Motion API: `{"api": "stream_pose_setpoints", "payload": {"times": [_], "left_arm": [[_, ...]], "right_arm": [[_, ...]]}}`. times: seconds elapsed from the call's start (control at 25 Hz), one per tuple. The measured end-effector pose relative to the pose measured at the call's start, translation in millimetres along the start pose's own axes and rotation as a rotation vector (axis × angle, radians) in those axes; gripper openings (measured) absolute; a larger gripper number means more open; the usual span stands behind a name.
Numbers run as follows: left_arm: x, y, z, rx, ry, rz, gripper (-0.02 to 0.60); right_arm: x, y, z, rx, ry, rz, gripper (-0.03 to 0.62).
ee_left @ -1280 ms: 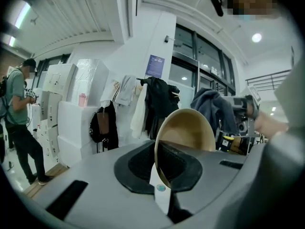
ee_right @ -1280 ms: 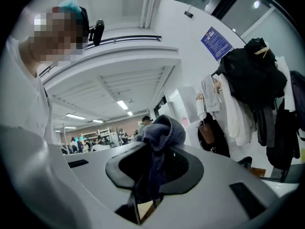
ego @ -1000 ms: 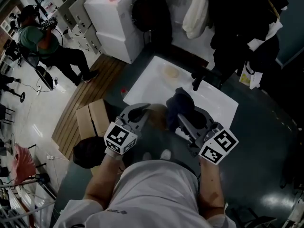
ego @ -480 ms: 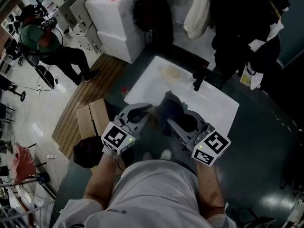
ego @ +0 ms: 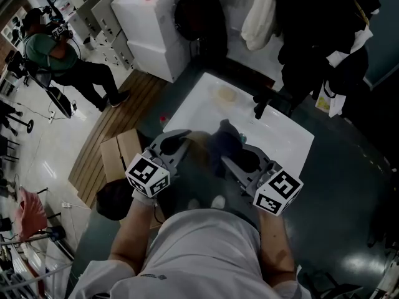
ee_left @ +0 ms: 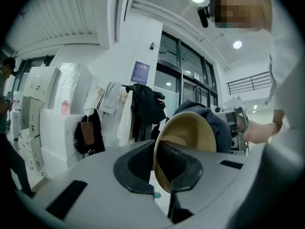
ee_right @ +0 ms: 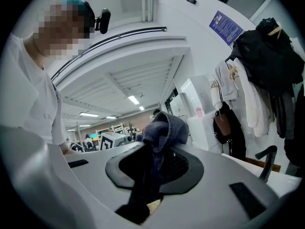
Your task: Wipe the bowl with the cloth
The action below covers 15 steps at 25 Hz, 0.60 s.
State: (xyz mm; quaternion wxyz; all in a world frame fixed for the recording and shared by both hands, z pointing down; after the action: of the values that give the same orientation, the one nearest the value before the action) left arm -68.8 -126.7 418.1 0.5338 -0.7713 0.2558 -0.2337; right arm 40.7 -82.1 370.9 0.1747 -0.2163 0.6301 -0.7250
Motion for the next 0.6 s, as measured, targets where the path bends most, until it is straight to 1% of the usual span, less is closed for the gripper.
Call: {"api": "stream_pose_setpoints", "payload": {"times": [0.16,0.36,0.6], "left_arm": [[-5.3,9.1,-13.1,-0.069,0.022,0.043,0.018],[-11.9,24.6,-19.4,-0.154,0.006,0.11,0.018],[-6.4,32.5,-16.5,-0.176,0.003,0.125,0.018]], "right_arm": [[1.7,-9.0,-4.3,0.0,0.016,-0.024,0.086],[8.3,-21.9,-13.0,0.007,0.046,-0.056,0.087],[13.4,-31.3,-16.1,0.034,0.067,-0.056,0.086]]}}
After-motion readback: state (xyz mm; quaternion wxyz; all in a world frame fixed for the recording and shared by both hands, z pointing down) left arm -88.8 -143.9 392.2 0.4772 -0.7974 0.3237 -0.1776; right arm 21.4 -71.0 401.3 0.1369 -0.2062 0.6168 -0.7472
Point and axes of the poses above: the fingertips, and each gripper's own axes: x forward along the fingers, z to its right, y out of its top, the point moved 2 cm from there along -x, backward along the fingers, and after that the axes turned 10 degrees about -x, right-handed, at the moved point
